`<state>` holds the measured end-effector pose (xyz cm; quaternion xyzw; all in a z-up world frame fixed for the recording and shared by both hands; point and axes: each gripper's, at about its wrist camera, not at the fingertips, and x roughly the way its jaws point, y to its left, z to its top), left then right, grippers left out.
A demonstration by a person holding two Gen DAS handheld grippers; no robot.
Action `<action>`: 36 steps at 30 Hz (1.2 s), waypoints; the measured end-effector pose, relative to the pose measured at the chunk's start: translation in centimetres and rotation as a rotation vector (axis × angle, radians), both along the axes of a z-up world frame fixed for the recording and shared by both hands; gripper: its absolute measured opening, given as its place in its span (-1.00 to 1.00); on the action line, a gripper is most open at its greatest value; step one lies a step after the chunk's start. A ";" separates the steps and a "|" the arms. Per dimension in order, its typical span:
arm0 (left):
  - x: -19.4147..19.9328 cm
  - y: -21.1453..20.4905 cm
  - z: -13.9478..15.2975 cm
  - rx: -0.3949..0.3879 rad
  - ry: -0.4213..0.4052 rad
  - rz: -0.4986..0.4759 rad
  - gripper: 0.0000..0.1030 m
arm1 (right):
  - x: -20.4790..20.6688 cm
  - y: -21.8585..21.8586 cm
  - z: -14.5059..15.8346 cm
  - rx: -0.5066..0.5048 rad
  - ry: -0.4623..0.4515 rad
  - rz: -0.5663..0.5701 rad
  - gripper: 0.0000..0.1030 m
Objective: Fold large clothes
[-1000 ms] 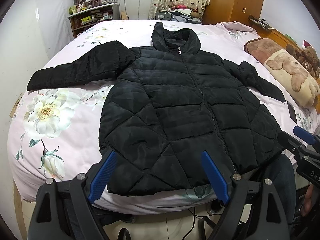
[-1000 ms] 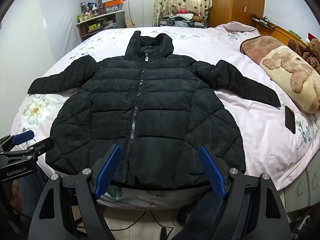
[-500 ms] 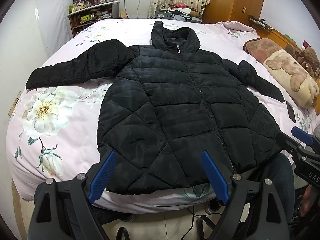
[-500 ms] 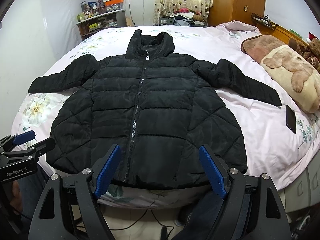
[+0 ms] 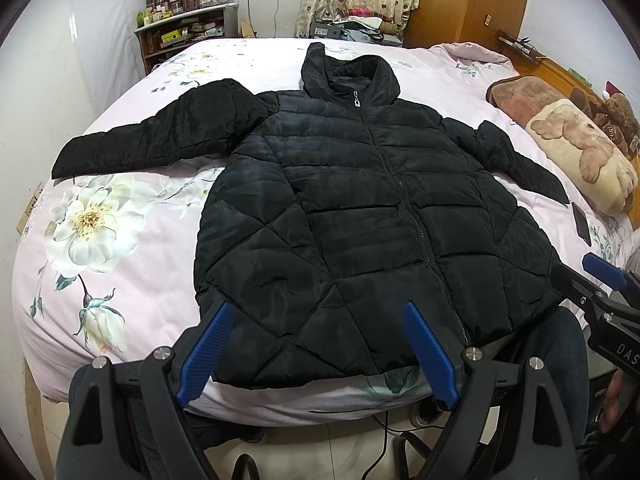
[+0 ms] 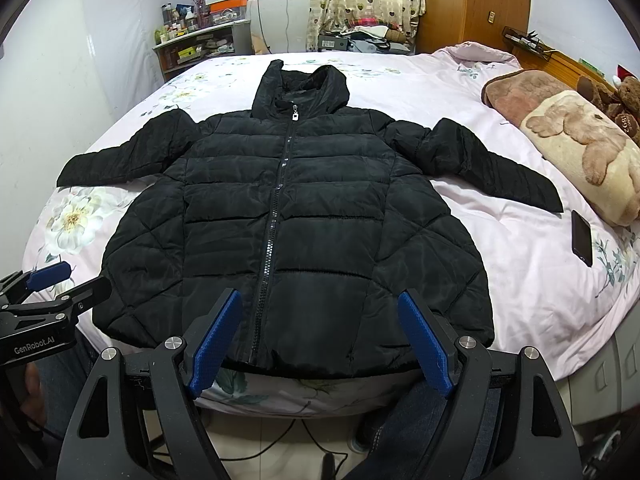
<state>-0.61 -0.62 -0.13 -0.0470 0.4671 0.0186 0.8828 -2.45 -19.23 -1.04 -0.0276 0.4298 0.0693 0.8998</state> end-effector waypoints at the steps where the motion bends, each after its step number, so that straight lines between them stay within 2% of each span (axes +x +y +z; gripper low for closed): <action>1: 0.0 0.0 0.0 -0.002 0.000 -0.002 0.71 | 0.0 0.0 0.0 0.000 0.000 0.000 0.55; 23: 0.2 -0.2 0.2 0.005 -0.001 -0.011 0.71 | 0.0 0.1 0.0 -0.001 -0.001 -0.001 0.55; 36: 1.6 0.2 -0.6 0.011 0.013 -0.008 0.71 | 1.2 -0.2 -0.3 0.007 0.006 -0.003 0.55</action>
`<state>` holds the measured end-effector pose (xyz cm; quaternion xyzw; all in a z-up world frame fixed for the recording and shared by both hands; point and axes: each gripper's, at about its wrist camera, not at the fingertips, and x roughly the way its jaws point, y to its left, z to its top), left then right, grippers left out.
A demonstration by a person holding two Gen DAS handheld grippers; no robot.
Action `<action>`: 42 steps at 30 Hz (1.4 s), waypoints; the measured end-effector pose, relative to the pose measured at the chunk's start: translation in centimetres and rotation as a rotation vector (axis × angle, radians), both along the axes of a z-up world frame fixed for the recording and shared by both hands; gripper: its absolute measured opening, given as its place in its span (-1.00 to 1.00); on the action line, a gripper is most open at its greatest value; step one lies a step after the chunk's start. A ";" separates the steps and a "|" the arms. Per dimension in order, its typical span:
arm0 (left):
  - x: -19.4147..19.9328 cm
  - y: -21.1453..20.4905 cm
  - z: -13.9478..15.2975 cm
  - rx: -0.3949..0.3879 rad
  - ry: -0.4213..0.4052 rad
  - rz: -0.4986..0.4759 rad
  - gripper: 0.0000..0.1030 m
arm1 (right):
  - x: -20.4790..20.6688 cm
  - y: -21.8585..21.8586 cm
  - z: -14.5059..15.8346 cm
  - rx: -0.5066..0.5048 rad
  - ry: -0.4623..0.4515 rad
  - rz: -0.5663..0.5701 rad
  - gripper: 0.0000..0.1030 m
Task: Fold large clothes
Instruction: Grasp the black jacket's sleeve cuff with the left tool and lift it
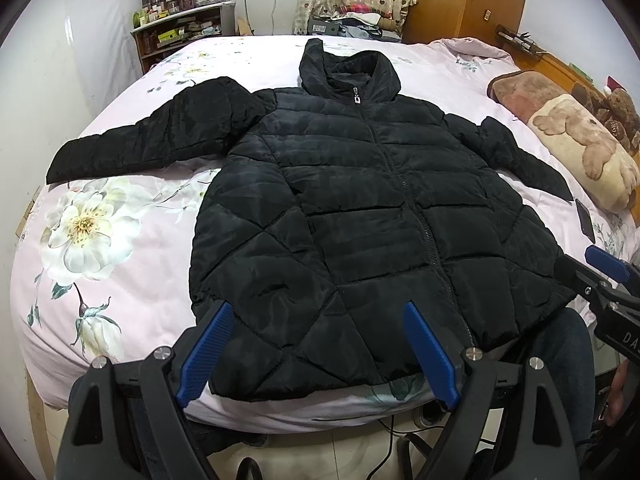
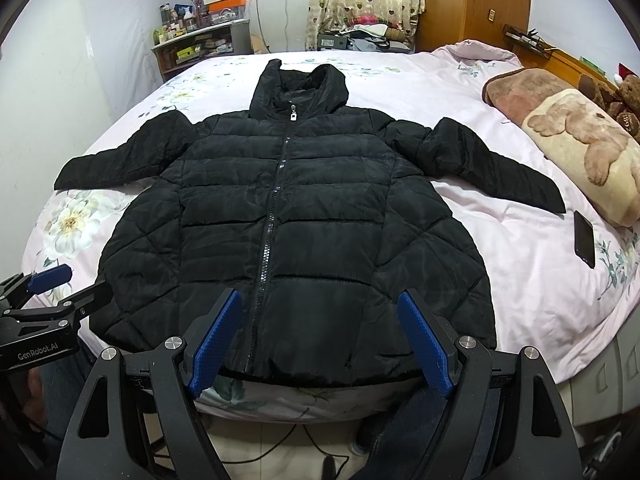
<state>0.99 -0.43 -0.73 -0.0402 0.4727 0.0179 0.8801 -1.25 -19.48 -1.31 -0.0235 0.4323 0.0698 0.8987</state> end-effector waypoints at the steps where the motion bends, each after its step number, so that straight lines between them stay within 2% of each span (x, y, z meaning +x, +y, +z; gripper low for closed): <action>1: 0.2 0.1 -0.1 0.002 -0.001 0.002 0.71 | 0.3 0.0 -0.1 0.000 0.001 0.000 0.55; 9: 3.3 2.8 -0.8 0.002 -0.021 0.034 0.71 | 3.5 0.7 -0.2 0.013 -0.013 0.028 0.55; 20: 9.8 11.5 -2.6 -0.053 -0.045 0.161 0.71 | 11.1 3.4 -1.1 -0.010 -0.018 0.073 0.55; 23: 11.4 14.5 -3.3 -0.045 -0.051 0.215 0.71 | 13.0 4.2 -1.8 -0.017 -0.011 0.082 0.55; 30: 14.4 22.5 -5.7 -0.099 -0.044 0.366 0.63 | 16.2 5.9 -3.4 -0.044 0.003 0.102 0.55; 33: 15.2 26.0 -6.6 -0.131 -0.055 0.433 0.46 | 17.3 6.6 -3.9 -0.056 0.007 0.110 0.55; 42: 16.4 34.6 -8.2 -0.182 -0.108 0.679 0.46 | 19.8 7.5 -5.3 -0.083 0.041 0.111 0.55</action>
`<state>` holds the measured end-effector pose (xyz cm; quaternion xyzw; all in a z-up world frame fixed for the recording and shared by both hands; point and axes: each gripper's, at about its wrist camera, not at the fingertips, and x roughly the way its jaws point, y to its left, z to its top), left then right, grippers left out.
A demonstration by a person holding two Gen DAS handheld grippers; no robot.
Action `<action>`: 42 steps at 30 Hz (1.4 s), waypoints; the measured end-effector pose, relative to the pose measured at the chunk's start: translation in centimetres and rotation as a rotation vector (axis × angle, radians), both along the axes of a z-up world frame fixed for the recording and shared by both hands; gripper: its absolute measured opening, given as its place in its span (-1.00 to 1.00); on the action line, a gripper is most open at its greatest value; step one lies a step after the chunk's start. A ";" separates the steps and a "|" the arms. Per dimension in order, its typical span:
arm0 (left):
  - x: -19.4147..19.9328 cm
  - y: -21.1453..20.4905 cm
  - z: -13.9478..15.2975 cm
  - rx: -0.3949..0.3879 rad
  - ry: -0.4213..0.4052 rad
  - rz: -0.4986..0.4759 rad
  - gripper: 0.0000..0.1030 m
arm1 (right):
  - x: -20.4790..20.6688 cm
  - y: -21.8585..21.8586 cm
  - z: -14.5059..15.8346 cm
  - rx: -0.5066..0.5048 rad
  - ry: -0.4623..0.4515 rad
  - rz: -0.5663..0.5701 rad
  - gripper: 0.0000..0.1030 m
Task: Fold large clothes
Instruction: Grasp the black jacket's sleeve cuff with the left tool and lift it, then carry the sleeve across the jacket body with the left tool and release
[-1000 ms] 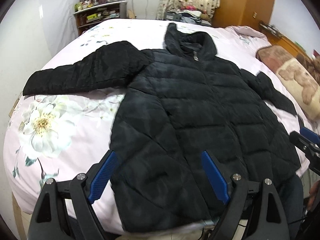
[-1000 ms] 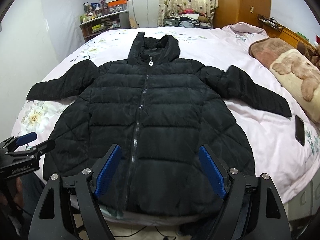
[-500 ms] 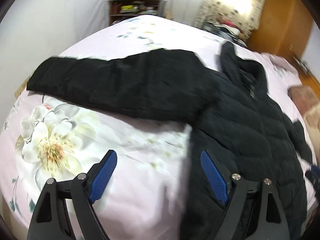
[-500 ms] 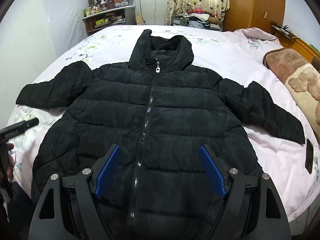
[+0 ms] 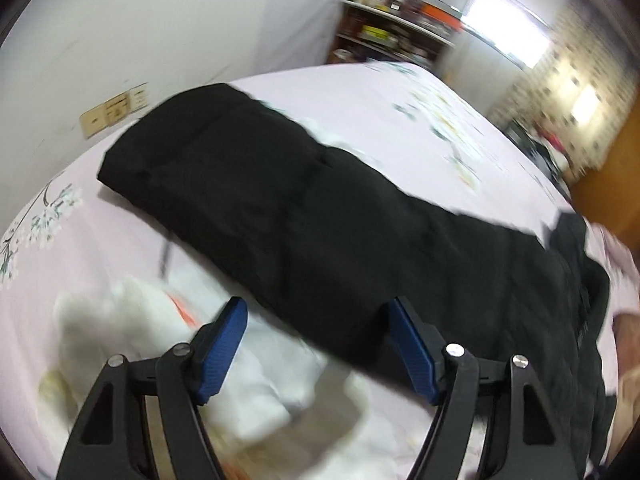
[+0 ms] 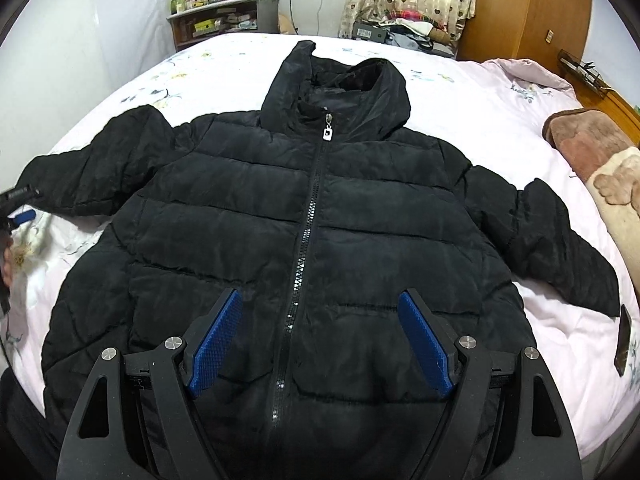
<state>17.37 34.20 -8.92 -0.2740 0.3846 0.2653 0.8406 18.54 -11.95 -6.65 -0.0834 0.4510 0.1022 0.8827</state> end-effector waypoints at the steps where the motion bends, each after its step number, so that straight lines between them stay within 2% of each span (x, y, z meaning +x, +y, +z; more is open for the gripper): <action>1: 0.1 0.5 -0.2 -0.002 -0.004 0.019 0.46 | 0.3 0.0 -0.2 -0.003 0.005 -0.003 0.55; 6: 1.3 0.4 -1.1 0.063 -0.012 0.038 0.42 | 1.6 -0.2 -0.9 -0.013 0.008 -0.019 0.55; 9: 1.6 0.3 -1.1 0.118 -0.009 0.026 -0.12 | 2.1 -0.5 -1.6 -0.013 0.020 -0.030 0.55; 10: 1.5 0.3 -0.9 0.125 -0.009 0.024 -0.41 | 2.2 -0.6 -1.8 -0.010 0.024 -0.033 0.55; 11: 1.9 0.3 -0.7 0.128 -0.010 0.025 -0.60 | 2.3 -0.7 -1.9 -0.007 0.028 -0.035 0.55; 13: 1.8 0.8 0.5 0.132 -0.024 0.017 -0.71 | 2.2 -0.9 -2.1 -0.005 0.032 -0.037 0.55; 16: 1.4 0.5 3.0 0.132 -0.072 -0.015 -0.75 | 1.8 -1.4 -2.0 0.007 0.034 -0.043 0.55; 20: 0.8 -2.4 8.3 0.163 -0.160 -0.102 -0.76 | 1.3 -2.2 -1.5 0.025 0.029 -0.053 0.55; 26: 0.5 -9.6 16.6 0.161 -0.325 -0.302 -0.77 | 0.4 -3.8 0.2 0.064 0.005 -0.074 0.55; 29: 1.3 -14.2 19.0 0.138 -0.377 -0.427 -0.77 | -0.3 -5.0 1.1 0.086 -0.008 -0.088 0.55; 35: 3.9 -23.3 20.0 0.045 -0.415 -0.645 -0.77 | -1.5 -8.2 2.0 0.118 -0.022 -0.144 0.55; 42: 7.2 -34.0 16.2 -0.060 -0.373 -0.869 -0.77 | -2.6 -12.1 1.4 0.136 -0.013 -0.219 0.55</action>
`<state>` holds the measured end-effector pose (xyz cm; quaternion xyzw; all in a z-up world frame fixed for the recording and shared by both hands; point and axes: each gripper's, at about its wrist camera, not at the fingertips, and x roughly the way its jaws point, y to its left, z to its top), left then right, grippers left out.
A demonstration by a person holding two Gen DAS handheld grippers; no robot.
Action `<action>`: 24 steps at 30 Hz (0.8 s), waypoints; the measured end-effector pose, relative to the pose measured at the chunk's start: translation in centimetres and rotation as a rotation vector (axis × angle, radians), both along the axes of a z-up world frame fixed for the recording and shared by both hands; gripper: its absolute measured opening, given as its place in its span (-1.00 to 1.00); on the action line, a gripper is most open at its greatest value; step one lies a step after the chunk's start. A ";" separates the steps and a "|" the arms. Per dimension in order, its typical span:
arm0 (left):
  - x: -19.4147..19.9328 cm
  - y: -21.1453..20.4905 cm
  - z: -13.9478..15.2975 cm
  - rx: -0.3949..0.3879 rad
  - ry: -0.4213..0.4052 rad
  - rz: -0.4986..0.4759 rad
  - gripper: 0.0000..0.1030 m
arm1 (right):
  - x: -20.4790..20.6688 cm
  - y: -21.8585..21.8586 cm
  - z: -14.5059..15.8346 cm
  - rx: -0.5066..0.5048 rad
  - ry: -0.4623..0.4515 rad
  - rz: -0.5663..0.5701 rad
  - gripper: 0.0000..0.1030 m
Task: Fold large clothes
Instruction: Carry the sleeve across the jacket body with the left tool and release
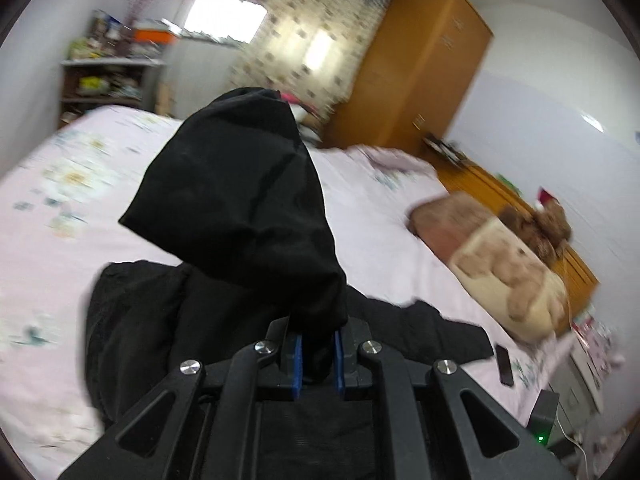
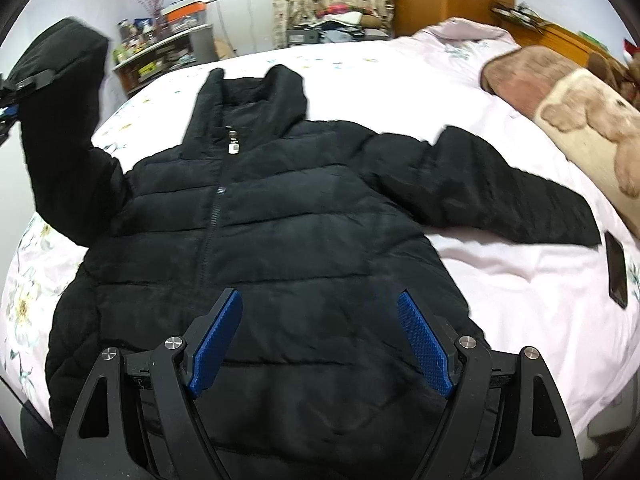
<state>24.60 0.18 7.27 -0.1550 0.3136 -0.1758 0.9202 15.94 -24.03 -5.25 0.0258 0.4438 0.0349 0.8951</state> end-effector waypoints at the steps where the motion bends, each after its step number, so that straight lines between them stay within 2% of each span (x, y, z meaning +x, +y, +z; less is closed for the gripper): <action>1: -0.1 -1.4 -0.9 0.005 0.016 -0.019 -0.77 | -0.1 -0.5 -0.2 0.002 0.005 -0.011 0.55; 3: 1.2 -3.7 -3.0 0.015 0.068 -0.055 -0.76 | -0.2 -1.3 -0.6 0.006 0.010 -0.025 0.55; 6: 2.9 -5.8 -6.5 0.040 0.154 -0.085 -0.59 | -0.2 -2.5 -0.9 0.008 0.014 -0.047 0.55; 8: 3.8 -6.6 -8.8 0.018 0.231 -0.108 -0.22 | -0.2 -3.2 -1.0 0.009 0.016 -0.059 0.55; 9: 4.2 -6.7 -9.8 0.001 0.262 -0.117 -0.12 | -0.1 -3.5 -1.1 0.009 0.018 -0.065 0.55; 10: 4.2 -6.6 -10.6 -0.013 0.282 -0.124 0.06 | 0.1 -3.8 -1.2 0.008 0.020 -0.071 0.55; 13: 3.7 -6.7 -10.9 -0.081 0.304 -0.153 0.20 | 0.6 -4.2 -1.4 0.015 0.021 -0.082 0.55; 16: 2.4 -4.8 -9.1 -0.114 0.245 -0.180 0.24 | 1.3 -4.1 -1.4 0.024 0.011 -0.081 0.55; 18: 1.6 -2.8 -7.8 -0.072 0.184 -0.160 0.24 | 2.1 -3.5 -1.3 0.038 0.006 -0.069 0.55; 20: 1.6 0.4 -7.2 0.005 0.136 -0.080 0.24 | 3.2 -2.9 -1.2 0.049 -0.005 -0.047 0.55; 22: 2.3 4.0 -7.9 0.099 0.146 0.034 0.22 | 4.5 -1.9 -1.4 0.064 -0.005 -0.017 0.55; 24: 3.2 7.4 -9.4 0.146 0.191 0.120 0.21 | 6.1 -0.8 -2.0 0.064 0.009 0.012 0.55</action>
